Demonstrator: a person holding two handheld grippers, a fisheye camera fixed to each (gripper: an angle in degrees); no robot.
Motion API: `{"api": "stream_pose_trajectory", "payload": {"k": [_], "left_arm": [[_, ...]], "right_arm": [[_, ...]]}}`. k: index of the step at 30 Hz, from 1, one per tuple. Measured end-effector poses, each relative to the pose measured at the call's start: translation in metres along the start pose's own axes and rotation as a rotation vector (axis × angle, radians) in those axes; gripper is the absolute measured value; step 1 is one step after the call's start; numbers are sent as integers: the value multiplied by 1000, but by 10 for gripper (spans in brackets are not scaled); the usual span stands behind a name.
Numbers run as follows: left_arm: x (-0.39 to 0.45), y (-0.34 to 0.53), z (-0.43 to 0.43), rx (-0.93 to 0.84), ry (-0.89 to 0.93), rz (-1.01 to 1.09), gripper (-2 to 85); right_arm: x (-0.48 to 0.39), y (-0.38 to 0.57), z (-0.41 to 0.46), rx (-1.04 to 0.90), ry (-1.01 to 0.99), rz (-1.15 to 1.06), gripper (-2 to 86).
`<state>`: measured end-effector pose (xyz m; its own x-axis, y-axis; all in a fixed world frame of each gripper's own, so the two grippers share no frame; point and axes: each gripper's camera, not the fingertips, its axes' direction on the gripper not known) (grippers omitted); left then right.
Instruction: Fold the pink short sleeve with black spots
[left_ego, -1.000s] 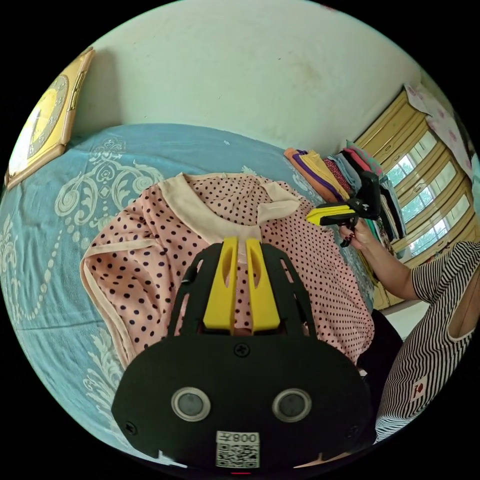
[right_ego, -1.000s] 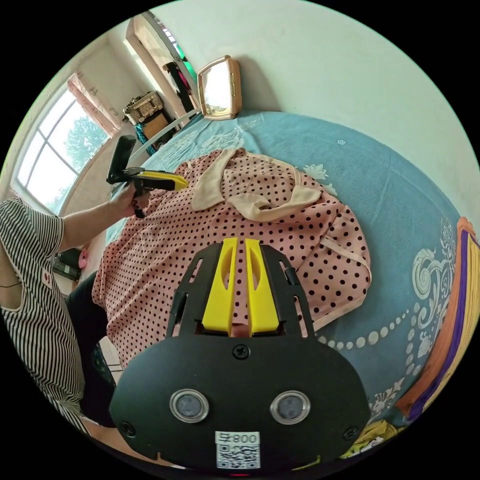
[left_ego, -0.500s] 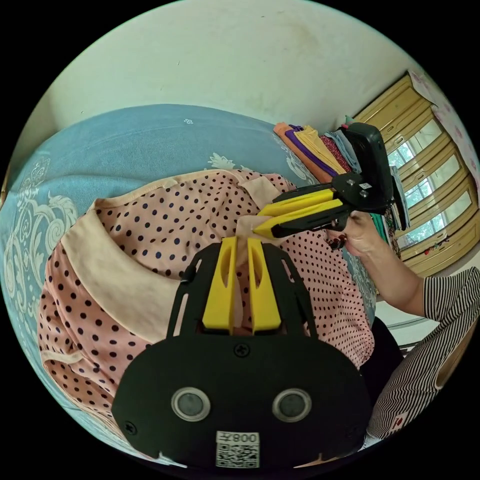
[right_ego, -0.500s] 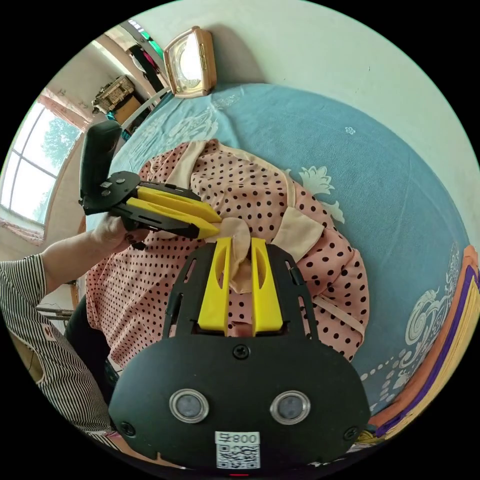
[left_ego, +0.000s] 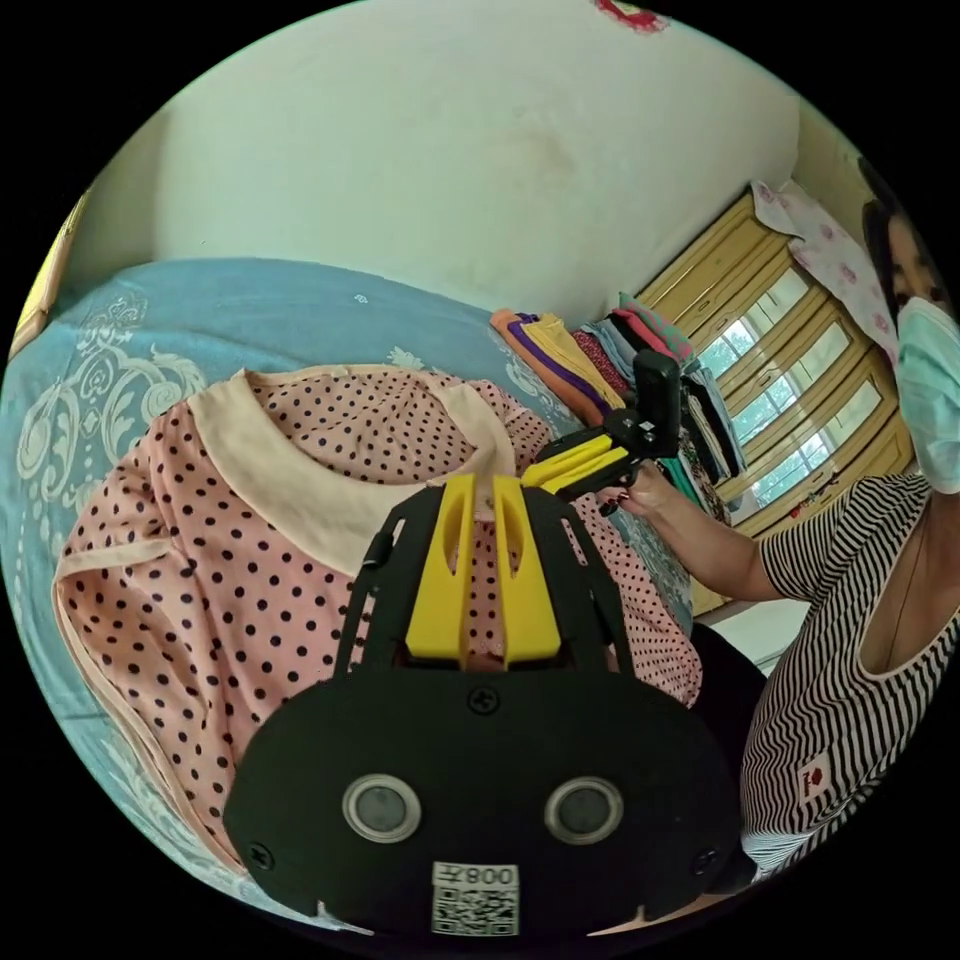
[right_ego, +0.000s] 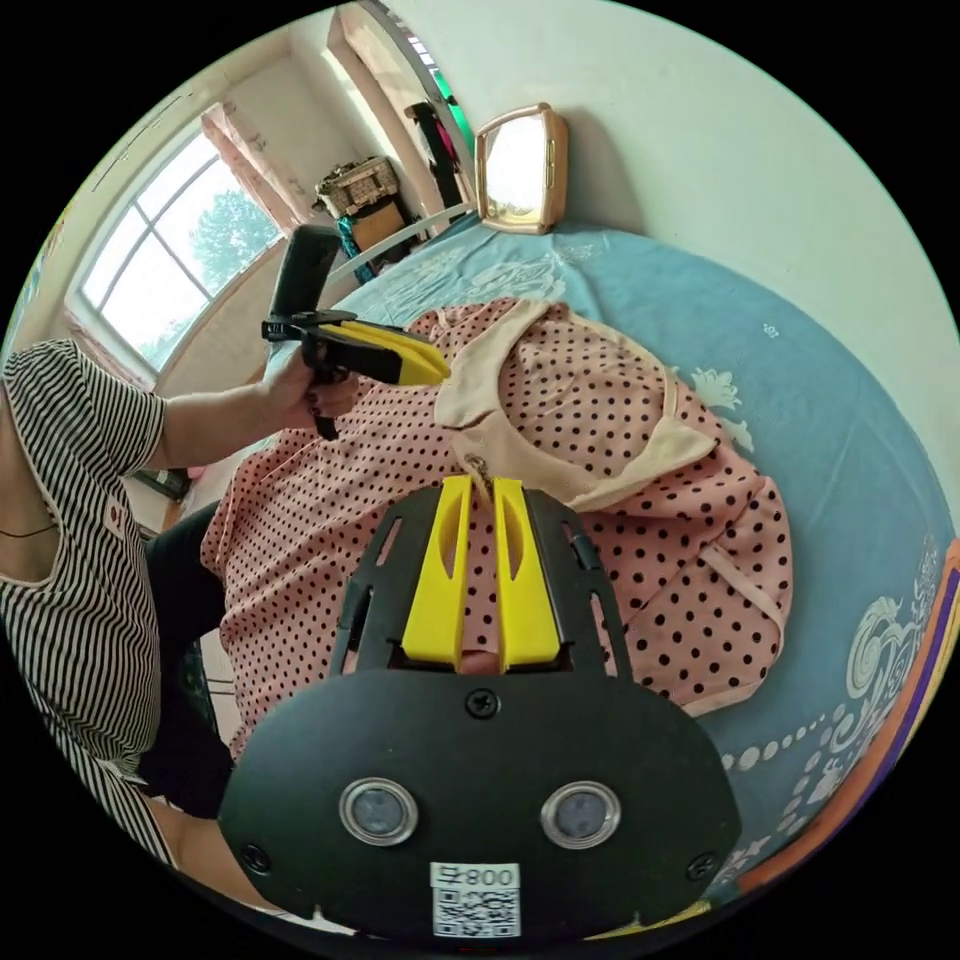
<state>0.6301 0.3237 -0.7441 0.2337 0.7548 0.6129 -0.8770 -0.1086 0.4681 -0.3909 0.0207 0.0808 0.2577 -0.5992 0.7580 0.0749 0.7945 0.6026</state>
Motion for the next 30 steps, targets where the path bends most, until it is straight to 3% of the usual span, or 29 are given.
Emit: {"api": "stream_pose_trajectory", "payload": {"k": [4,9,15,23,30], "left_arm": [[-20,0,-11,3,-77,-52,37],[-45,-14,-22,13,-242,-119,33],[-83,-35,-4,-45,-369,-201,16],[-99,-51,9,-25,-382,-208,5],[-92,-41,4,43,-419,-184,5]], "right_arm": [[17,6,-12,17,-31,73,53],[42,-8,-54,154,147,190,30],[89,-51,-28,42,286,303,6],[127,-72,-40,108,286,425,1],[94,-56,-82,233,285,383,1]]}}
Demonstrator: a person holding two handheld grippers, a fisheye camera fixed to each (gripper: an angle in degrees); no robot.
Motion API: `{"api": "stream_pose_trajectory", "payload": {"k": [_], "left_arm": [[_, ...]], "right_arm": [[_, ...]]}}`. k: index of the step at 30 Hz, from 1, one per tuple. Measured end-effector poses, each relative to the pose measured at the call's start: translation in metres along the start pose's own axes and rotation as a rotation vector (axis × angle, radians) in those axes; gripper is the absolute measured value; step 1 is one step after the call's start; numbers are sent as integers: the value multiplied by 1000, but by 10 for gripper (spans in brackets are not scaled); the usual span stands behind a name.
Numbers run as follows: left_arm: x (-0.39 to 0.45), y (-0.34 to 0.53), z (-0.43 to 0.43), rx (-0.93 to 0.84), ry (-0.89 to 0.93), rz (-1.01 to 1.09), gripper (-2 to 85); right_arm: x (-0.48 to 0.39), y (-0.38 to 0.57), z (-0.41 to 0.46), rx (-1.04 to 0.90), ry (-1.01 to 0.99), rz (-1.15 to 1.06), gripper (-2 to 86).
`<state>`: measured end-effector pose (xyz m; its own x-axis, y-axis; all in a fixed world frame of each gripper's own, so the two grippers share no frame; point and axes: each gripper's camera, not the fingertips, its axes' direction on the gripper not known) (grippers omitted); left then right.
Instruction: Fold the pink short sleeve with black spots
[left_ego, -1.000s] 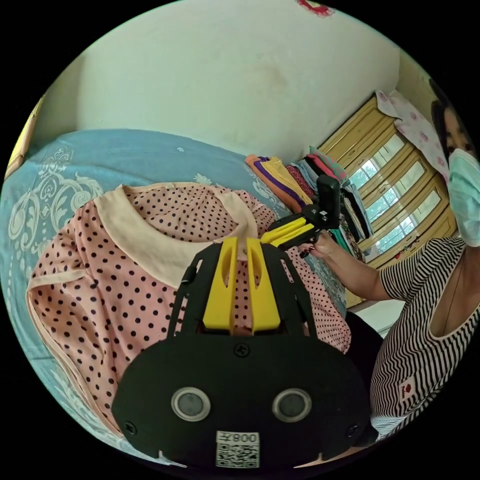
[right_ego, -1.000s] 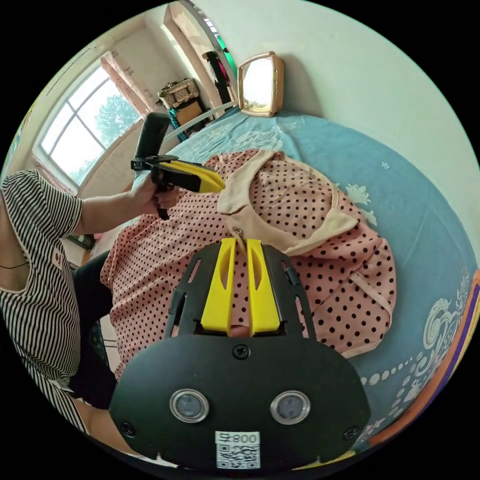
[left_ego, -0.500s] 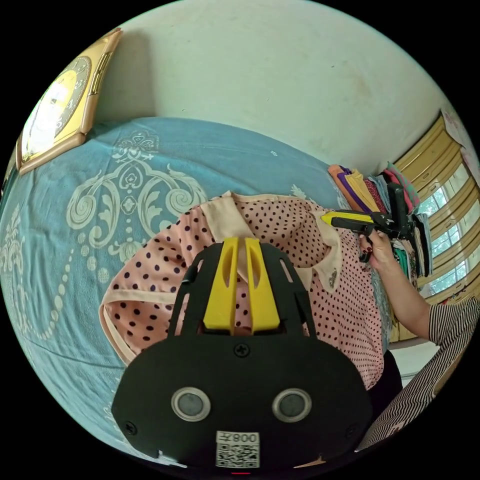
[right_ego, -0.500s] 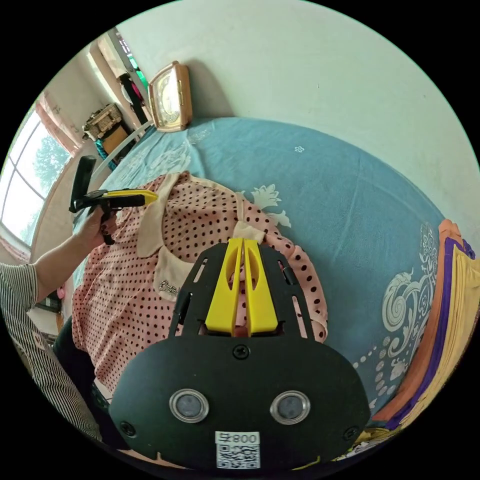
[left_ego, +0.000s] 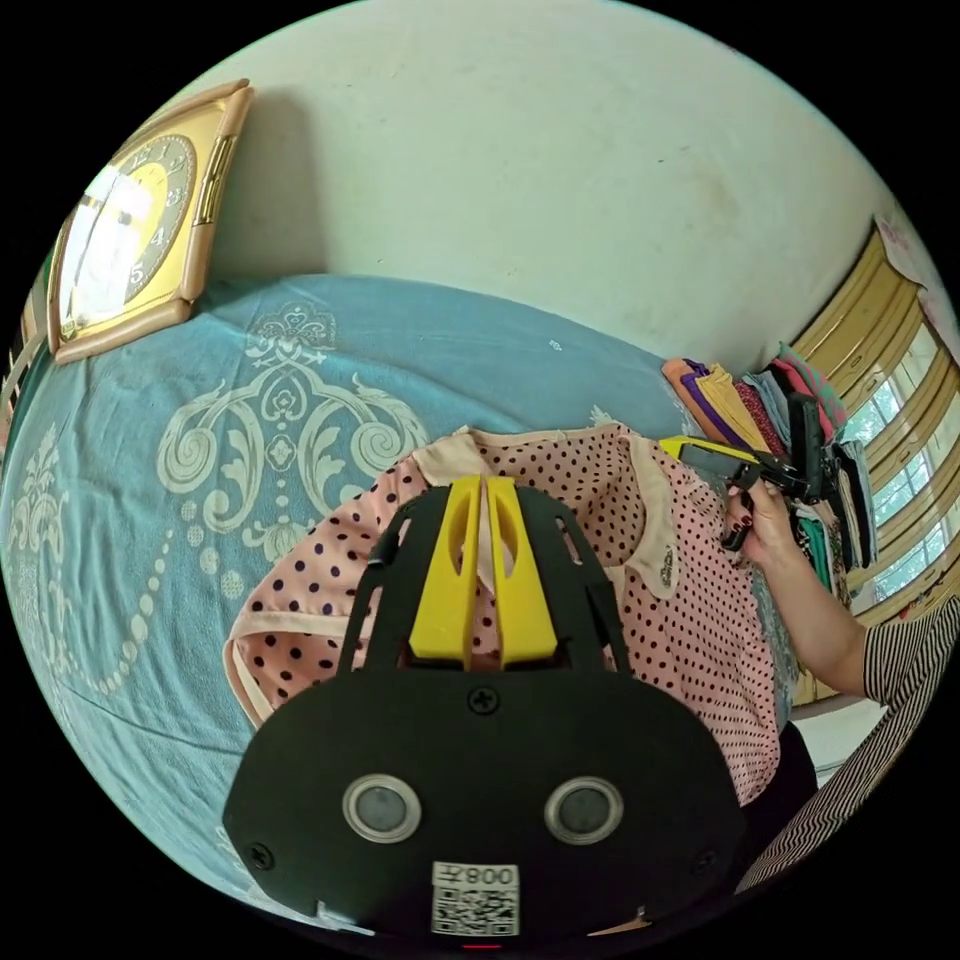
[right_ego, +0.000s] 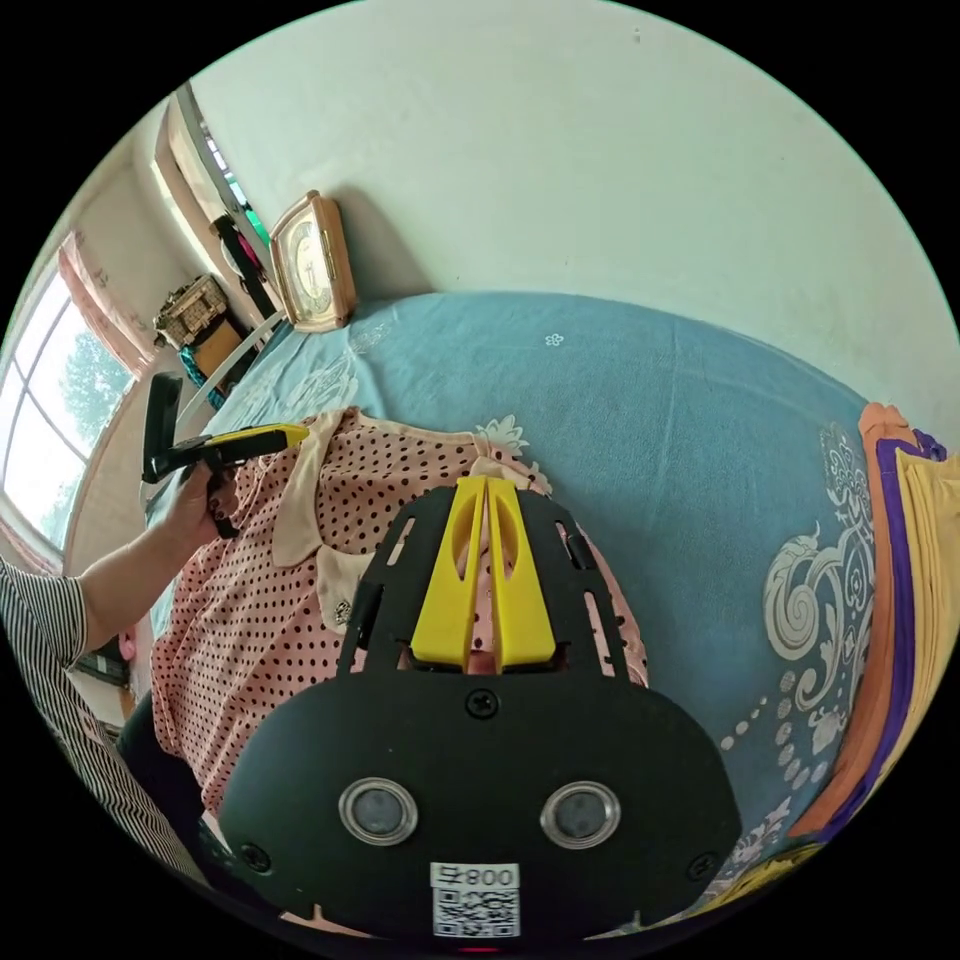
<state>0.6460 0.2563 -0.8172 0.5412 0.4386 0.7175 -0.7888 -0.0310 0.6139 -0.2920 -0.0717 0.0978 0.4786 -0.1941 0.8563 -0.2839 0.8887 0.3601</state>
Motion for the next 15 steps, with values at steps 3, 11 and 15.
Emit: {"api": "stream_pose_trajectory", "payload": {"k": [3,11,15], "left_arm": [[-11,-4,20,-82,-34,-43,4],[-12,19,11,-43,-106,-32,3],[-24,29,25,-69,-98,-79,2]], "right_arm": [[8,-9,16,-93,42,37,1],[12,10,-55,-29,-32,67,1],[19,32,-49,-145,71,71,2]]}}
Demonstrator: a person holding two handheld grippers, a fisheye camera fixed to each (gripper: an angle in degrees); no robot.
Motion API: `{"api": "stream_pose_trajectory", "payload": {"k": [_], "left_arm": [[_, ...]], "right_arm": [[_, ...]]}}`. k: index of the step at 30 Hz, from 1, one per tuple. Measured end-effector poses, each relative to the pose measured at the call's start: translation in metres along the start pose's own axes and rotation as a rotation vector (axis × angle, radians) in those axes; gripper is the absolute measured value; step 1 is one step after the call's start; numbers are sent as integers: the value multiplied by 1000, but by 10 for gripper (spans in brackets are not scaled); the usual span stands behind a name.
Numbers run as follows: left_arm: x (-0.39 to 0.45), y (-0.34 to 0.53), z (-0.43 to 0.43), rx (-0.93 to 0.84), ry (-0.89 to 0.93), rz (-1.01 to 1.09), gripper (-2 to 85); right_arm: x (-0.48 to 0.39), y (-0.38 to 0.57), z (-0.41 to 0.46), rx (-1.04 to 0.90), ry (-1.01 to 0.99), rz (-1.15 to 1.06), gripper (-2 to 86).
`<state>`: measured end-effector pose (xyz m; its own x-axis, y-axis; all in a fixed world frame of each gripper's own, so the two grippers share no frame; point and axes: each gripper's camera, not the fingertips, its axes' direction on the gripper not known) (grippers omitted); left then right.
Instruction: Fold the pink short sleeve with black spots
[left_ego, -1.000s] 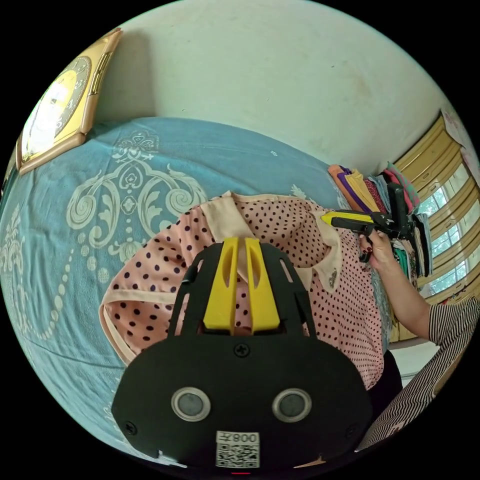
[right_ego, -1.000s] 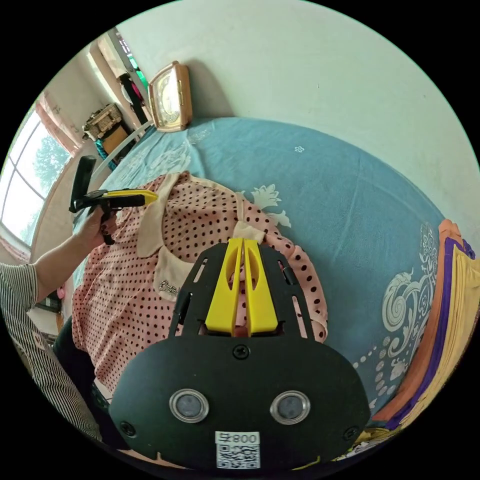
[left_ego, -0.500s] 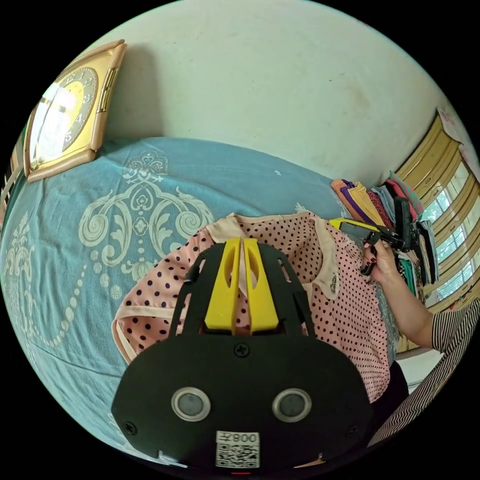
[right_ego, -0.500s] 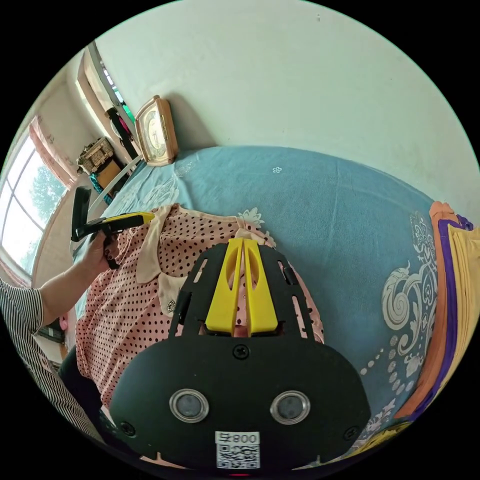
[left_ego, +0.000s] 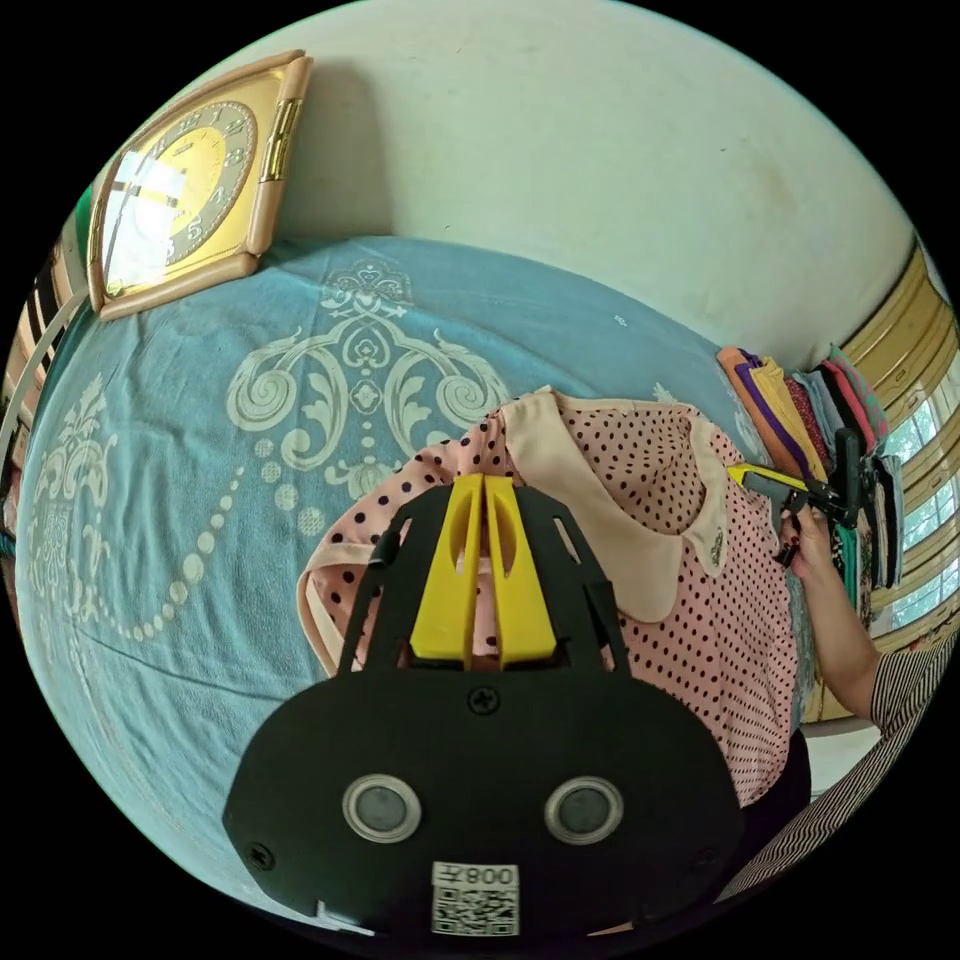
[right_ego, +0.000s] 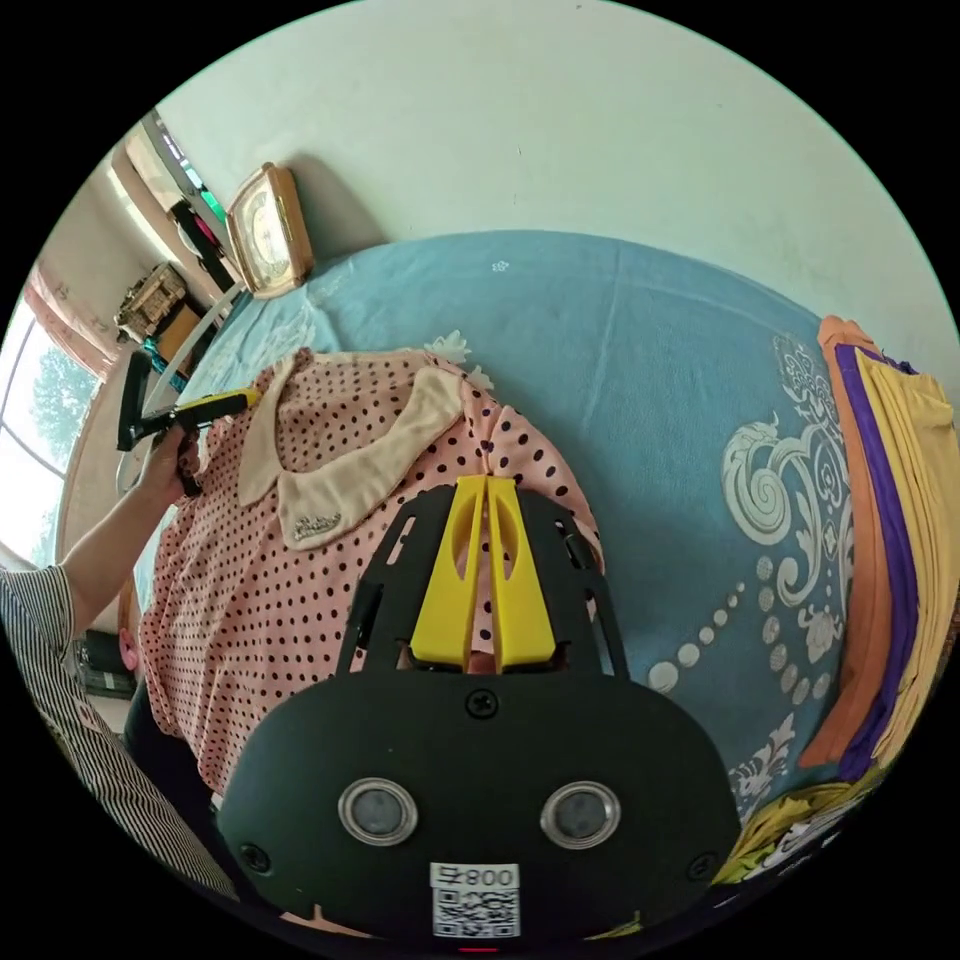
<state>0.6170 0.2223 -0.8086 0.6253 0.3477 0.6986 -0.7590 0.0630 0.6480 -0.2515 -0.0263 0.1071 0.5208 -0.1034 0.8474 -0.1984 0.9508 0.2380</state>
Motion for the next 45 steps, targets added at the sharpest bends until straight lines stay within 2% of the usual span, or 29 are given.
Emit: {"api": "stream_pose_trajectory", "payload": {"k": [3,5,8,12,13,16,20,27,32,35,41,45], "left_arm": [[9,4,-3,60,20,10,2],[31,5,2,74,94,84,2],[62,0,31,22,180,177,2],[85,-3,81,-109,71,229,2],[84,-2,81,-80,79,207,2],[78,9,68,-33,140,185,3],[59,48,47,12,126,121,7],[54,112,70,-76,241,36,43],[138,109,125,-144,401,188,71],[197,91,162,-185,429,292,77],[289,53,227,-201,380,432,87],[321,40,264,-231,304,472,95]], "right_arm": [[9,-2,-18,16,-29,37,1],[9,-1,-38,46,-12,48,1],[0,10,-65,79,-55,32,1],[-15,28,-76,37,-63,1,1],[-14,32,-68,-23,-37,10,2],[5,41,-87,-2,-109,82,2],[18,66,-153,138,-140,144,2],[22,146,-210,140,-125,250,12],[31,200,-242,181,-151,349,43],[37,218,-252,202,-180,381,60],[51,239,-270,250,-279,392,64],[54,243,-280,259,-280,363,65]]}}
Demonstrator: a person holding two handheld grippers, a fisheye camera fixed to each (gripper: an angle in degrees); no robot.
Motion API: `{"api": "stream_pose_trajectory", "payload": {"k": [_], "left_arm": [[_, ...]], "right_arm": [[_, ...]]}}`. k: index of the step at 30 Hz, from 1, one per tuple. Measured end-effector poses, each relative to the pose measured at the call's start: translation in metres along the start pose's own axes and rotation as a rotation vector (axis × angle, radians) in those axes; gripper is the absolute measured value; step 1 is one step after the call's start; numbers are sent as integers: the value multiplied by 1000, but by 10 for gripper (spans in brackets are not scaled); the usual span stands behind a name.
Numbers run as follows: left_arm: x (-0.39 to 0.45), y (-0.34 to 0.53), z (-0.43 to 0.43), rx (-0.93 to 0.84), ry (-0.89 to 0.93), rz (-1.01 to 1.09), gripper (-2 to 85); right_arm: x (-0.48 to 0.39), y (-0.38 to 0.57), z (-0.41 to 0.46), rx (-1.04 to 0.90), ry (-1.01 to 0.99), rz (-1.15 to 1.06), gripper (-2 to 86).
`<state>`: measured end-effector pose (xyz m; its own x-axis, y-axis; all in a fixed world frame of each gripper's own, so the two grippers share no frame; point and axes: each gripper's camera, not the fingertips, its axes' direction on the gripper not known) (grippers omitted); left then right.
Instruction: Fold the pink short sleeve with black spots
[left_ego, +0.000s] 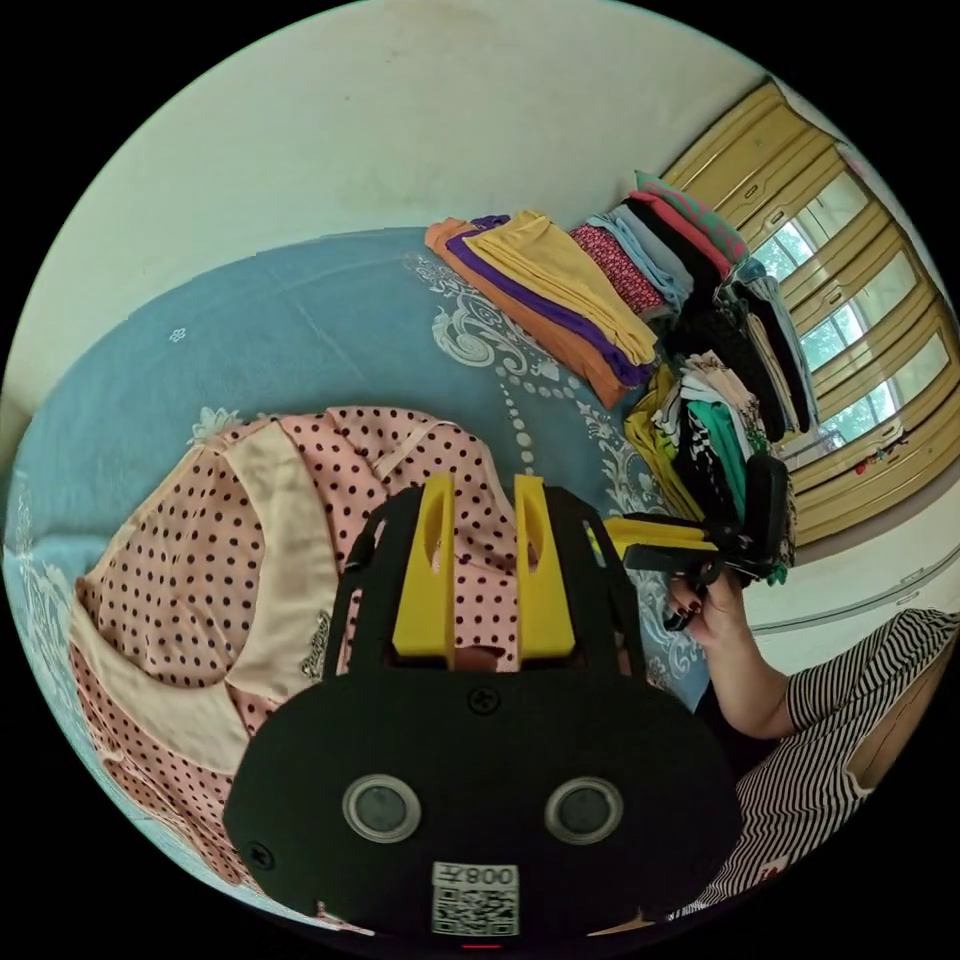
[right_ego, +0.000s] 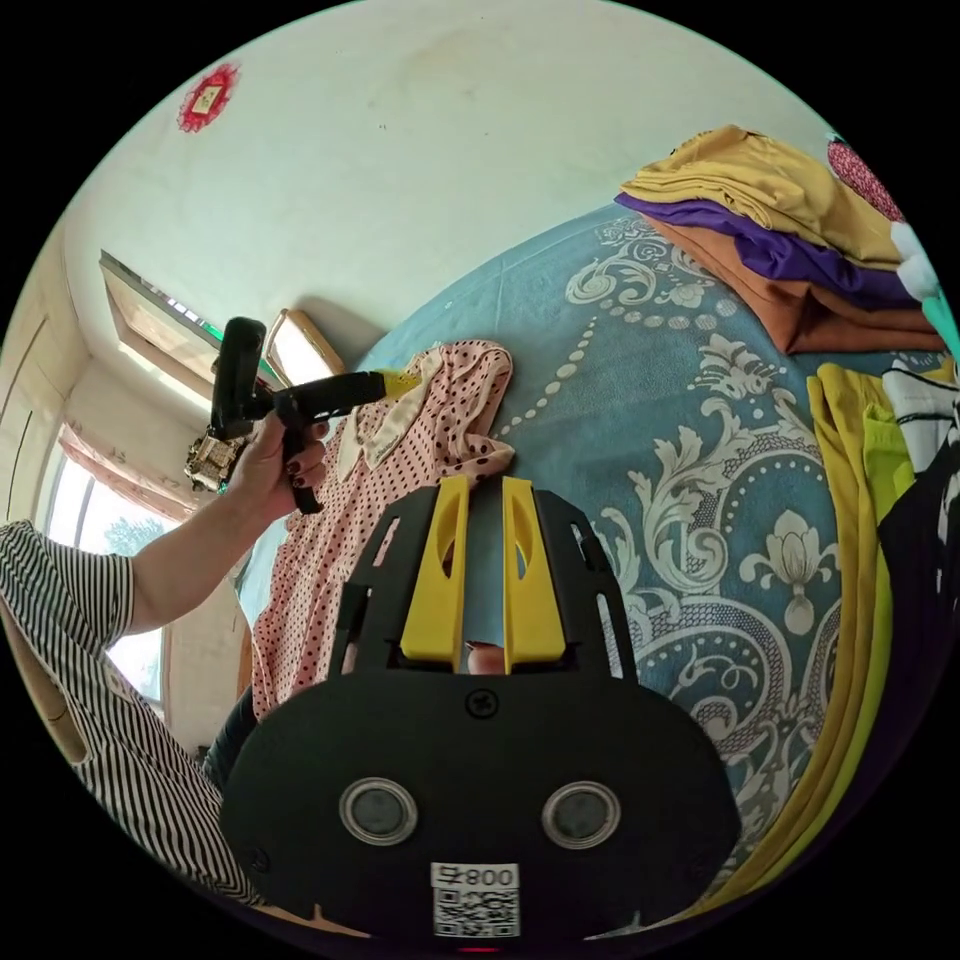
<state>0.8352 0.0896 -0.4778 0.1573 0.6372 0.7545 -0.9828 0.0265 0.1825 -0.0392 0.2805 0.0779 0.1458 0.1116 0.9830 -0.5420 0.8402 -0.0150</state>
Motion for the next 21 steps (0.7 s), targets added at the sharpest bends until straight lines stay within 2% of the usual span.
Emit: {"api": "stream_pose_trajectory", "payload": {"k": [6,13,21], "left_arm": [[8,-30,53,-73,-70,7,106],[13,-49,106,-162,-203,14,104],[-4,-54,133,-176,-242,-30,37]], "right_arm": [[1,-8,-15,2,-58,-21,70],[-14,-8,-16,-48,15,-49,76],[-25,-5,-2,-112,8,-53,44]]}}
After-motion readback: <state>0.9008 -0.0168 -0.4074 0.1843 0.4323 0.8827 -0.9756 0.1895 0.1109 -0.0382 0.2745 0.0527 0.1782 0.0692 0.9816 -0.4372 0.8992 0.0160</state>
